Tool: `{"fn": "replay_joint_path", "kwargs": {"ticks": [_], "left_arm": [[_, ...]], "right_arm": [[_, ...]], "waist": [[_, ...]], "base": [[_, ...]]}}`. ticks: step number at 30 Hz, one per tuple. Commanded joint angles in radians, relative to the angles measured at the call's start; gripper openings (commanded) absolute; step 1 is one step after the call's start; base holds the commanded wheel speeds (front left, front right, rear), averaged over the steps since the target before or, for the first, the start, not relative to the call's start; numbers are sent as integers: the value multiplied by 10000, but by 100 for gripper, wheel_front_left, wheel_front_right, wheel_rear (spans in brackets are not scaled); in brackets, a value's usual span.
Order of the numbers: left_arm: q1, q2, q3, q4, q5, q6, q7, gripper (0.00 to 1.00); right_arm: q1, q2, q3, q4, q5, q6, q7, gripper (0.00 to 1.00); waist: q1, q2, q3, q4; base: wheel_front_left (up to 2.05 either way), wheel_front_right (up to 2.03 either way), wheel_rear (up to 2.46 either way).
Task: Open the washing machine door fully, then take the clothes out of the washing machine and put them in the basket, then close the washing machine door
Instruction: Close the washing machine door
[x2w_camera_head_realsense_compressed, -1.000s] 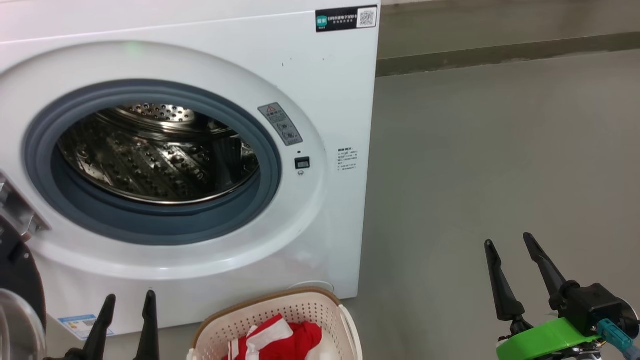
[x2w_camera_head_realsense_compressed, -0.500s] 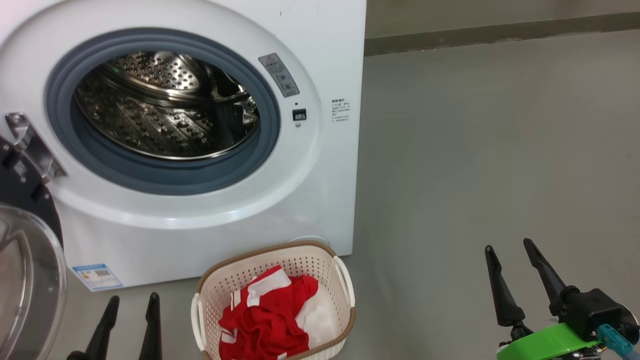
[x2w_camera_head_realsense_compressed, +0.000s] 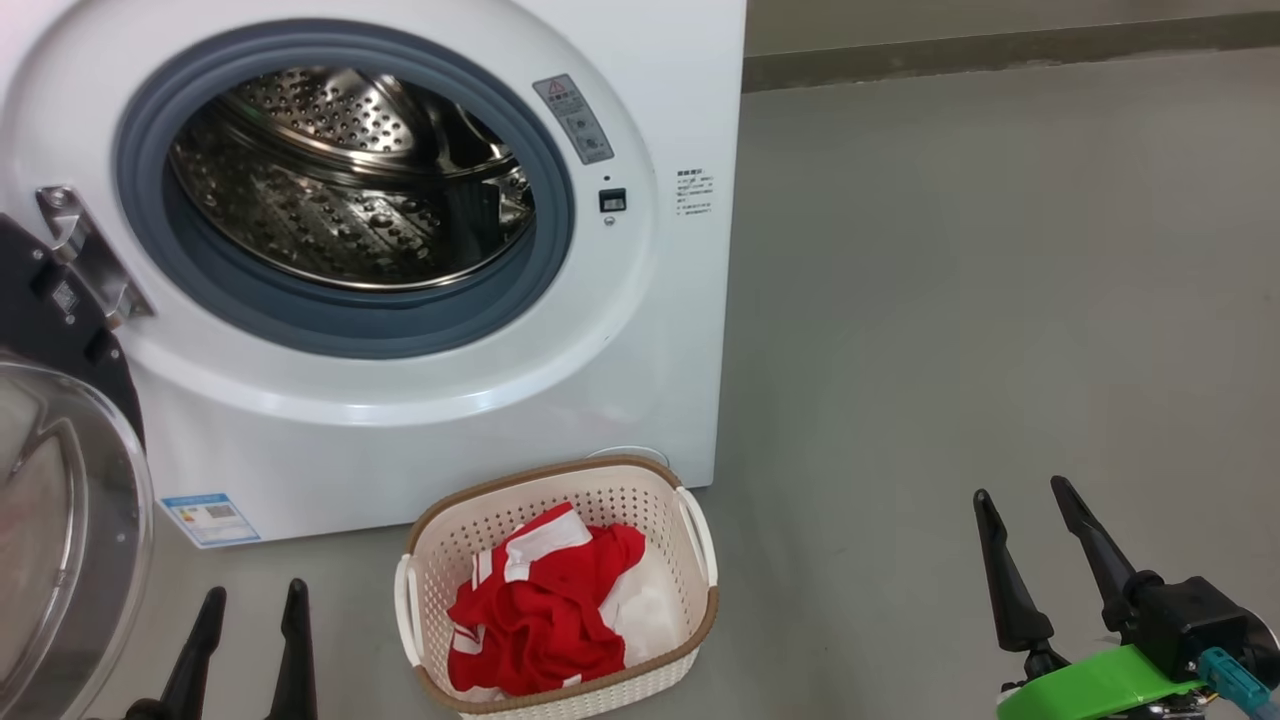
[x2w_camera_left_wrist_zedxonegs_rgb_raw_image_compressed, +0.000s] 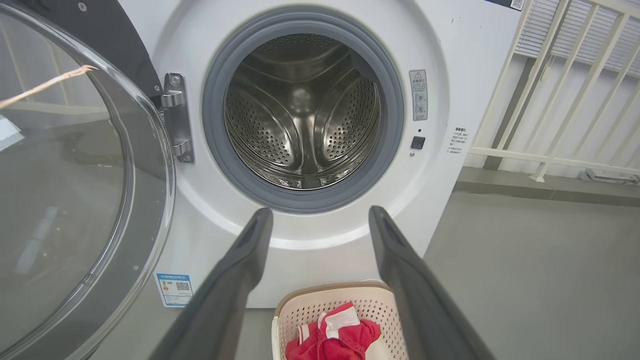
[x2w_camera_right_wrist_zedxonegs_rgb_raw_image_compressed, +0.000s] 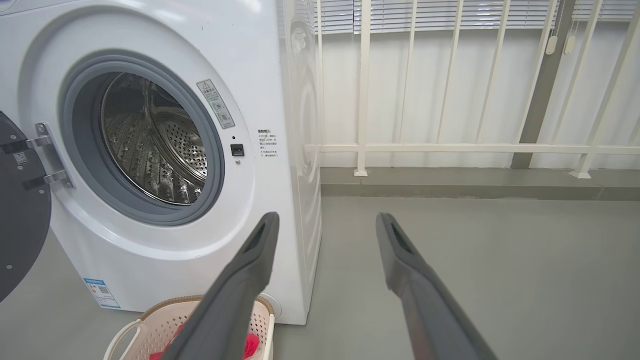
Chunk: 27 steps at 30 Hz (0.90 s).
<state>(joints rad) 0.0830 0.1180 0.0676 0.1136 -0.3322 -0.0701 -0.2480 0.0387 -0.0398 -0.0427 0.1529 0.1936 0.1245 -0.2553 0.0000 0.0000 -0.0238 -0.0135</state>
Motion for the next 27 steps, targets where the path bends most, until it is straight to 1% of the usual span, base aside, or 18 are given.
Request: {"fn": "replay_joint_path", "kwargs": {"ticks": [1,9,18,20,27], "left_arm": [[-367,185,343,-302,115,91,-90,100],[-523,163,280,-403,291,210,-114,100],[-568,29,283,-568,456,468,-129,100],[-553,36,265,-567,469,476,-129,100],[-615,97,158,-637,547,527,-120,100]], "right_arm": [[-256,-104,218,-257,104,62,-65,100],[-291,-104,302,-265,76,62,-65,100],[-353,-104,500,-302,27,62,-65,100],[-358,-104,513,-305,25,62,-65,100],[-432,-104,586,-336,-8,62,-65,100]], "waist": [[0,0,22,103],[0,0,109,831],[0,0,175,1986],[0,0,176,2120],[0,0,177,3093]], "base": [[0,0,0],[0,0,0],[0,0,0],[0,0,0],[0,0,0]]}}
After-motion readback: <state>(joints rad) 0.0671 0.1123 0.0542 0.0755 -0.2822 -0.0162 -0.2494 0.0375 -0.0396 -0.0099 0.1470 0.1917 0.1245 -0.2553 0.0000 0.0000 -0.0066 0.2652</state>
